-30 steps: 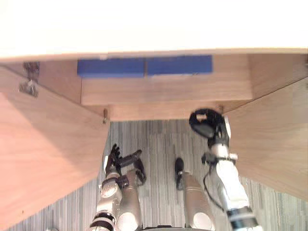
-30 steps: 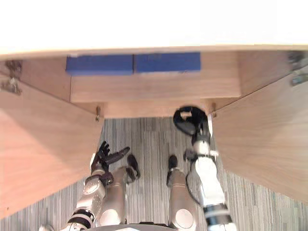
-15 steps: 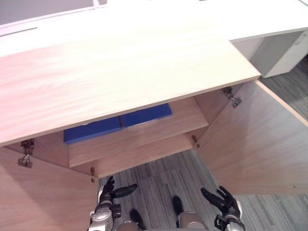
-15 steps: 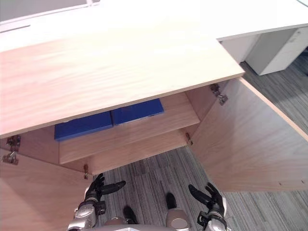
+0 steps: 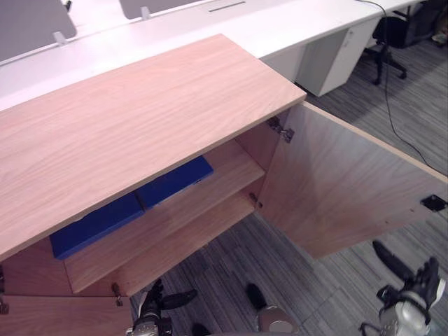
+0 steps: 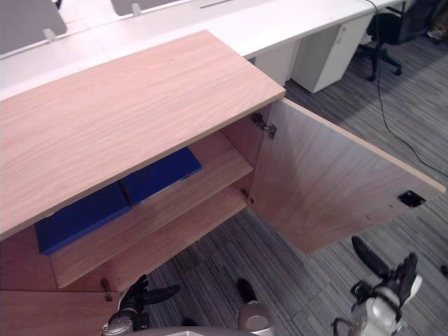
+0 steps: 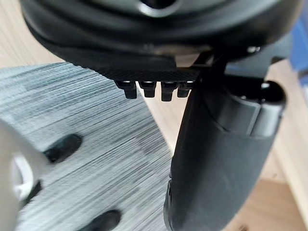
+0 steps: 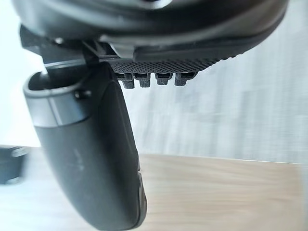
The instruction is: Walk over to the cabinet, pick up the folder, carry it to the office cabinet, place the folder inside the office cabinet, then close the office cabinet door
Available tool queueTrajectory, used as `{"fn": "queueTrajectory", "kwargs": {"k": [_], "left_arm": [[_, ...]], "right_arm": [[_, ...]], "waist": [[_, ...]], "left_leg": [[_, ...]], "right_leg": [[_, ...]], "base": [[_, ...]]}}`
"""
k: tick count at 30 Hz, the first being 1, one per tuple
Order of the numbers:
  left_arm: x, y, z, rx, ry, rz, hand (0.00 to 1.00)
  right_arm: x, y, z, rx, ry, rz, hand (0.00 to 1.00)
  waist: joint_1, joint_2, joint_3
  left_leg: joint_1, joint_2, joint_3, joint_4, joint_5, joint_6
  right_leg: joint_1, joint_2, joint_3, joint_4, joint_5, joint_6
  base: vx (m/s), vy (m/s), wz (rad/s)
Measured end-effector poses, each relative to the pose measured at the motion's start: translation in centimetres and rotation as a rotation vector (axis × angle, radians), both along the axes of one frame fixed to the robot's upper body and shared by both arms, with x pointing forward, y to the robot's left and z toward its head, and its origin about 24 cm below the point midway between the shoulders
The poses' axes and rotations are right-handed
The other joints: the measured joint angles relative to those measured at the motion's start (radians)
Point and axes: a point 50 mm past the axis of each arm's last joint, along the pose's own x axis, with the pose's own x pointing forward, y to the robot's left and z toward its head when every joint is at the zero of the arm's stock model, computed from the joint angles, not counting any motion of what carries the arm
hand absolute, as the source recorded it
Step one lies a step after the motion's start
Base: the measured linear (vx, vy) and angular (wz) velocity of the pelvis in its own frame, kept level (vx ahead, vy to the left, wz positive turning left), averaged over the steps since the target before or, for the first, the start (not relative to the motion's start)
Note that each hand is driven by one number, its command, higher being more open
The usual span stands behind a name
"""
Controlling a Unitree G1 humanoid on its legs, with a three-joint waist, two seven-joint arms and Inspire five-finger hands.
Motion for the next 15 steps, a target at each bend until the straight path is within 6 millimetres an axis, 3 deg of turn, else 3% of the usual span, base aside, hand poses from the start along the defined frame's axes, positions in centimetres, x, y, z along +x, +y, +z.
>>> {"fn": "queueTrajectory", "kwargs": {"k": [2, 5, 7, 12, 15], "left_arm": [[-0.1, -0.4, -0.1, -0.007, -0.003, -0.028, 1.0], [0.0, -0.6, 0.0, -0.018, -0.017, -0.049, 1.0], [0.2, -0.7, 0.1, -0.018, -0.032, -0.054, 1.0], [1.0, -1.3, 0.5, -0.024, -0.067, -0.093, 1.0], [2.0, -1.8, 0.8, -0.032, -0.107, -0.097, 1.0]], "right_arm": [[3.7, -0.3, 3.1, -0.111, -0.011, 0.148, 1.0], [6.4, -0.5, 5.2, -0.164, -0.019, 0.208, 1.0], [7.0, -0.8, 6.0, -0.195, -0.007, 0.235, 1.0], [7.3, -0.4, 5.8, -0.211, 0.019, 0.278, 1.0], [6.5, 0.2, 6.0, -0.23, -0.007, 0.291, 1.0]], "waist": [[0.0, 0.019, 0.018], [0.0, 0.039, 0.047], [0.0, 0.047, 0.061], [-0.003, 0.051, 0.065], [-0.01, 0.063, 0.072]], "left_leg": [[-0.027, 0.001, 0.026, 0.033, -0.022, 0.002], [-0.043, 0.006, 0.03, 0.061, -0.041, -0.001], [-0.054, 0.011, 0.031, 0.073, -0.049, -0.001], [-0.061, 0.024, 0.025, 0.082, -0.057, -0.005], [-0.067, 0.031, 0.016, 0.092, -0.062, -0.009]], "right_leg": [[-0.029, -0.001, 0.036, -0.009, 0.014, 0.007], [-0.046, 0.003, 0.057, -0.011, 0.019, 0.011], [-0.054, 0.007, 0.065, -0.015, 0.023, 0.01], [-0.06, 0.019, 0.066, -0.015, 0.03, 0.006], [-0.061, 0.022, 0.062, -0.013, 0.031, 0.007]], "base": [[0.0, 0.003, -0.44], [0.01, -0.002, -0.26], [0.04, -0.004, -0.15], [0.05, -0.006, -0.11], [0.01, -0.001, -0.01]]}}
